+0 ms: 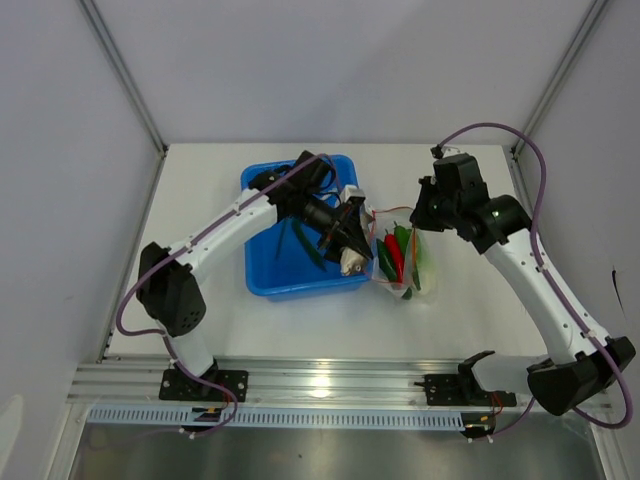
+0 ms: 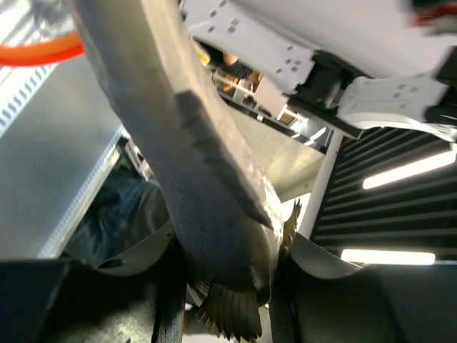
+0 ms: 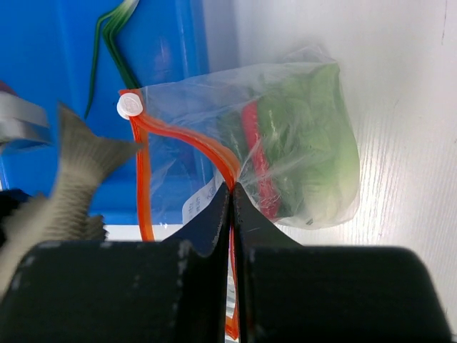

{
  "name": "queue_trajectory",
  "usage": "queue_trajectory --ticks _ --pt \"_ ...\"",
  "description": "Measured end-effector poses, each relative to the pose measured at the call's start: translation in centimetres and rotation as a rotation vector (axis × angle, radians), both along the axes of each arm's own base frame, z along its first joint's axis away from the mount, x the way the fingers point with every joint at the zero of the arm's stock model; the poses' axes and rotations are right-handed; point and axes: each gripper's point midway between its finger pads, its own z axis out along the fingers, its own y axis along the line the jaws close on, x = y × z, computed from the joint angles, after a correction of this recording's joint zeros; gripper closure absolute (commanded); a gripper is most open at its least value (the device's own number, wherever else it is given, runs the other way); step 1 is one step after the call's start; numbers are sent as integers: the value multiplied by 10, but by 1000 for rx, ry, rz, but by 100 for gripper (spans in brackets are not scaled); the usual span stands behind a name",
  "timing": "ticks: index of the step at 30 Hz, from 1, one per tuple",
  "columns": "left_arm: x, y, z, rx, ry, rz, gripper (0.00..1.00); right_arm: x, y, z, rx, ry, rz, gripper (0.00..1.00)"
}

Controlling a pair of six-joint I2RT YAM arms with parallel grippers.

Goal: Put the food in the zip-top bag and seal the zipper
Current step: Place the fake fish in the zipper food storage bag.

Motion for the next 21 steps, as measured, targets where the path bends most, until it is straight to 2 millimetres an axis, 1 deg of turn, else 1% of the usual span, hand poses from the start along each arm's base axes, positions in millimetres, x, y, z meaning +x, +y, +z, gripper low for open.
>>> queue_trajectory --ticks 2,4,9,14,21 --pt "-12 1 -10 30 39 -18 64 -3 0 2 4 -13 -3 100" --pt "-22 0 -15 42 59 -40 63 -4 -1 4 7 -21 -6 100" --pt "-36 -5 -10 31 63 -83 65 -2 2 4 9 -34 -6 100" --pt "-39 -6 -8 28 60 -91 65 -4 5 4 15 -32 -1 100" --pt "-37 -10 -5 11 63 -97 61 -9 12 8 35 -36 13 100"
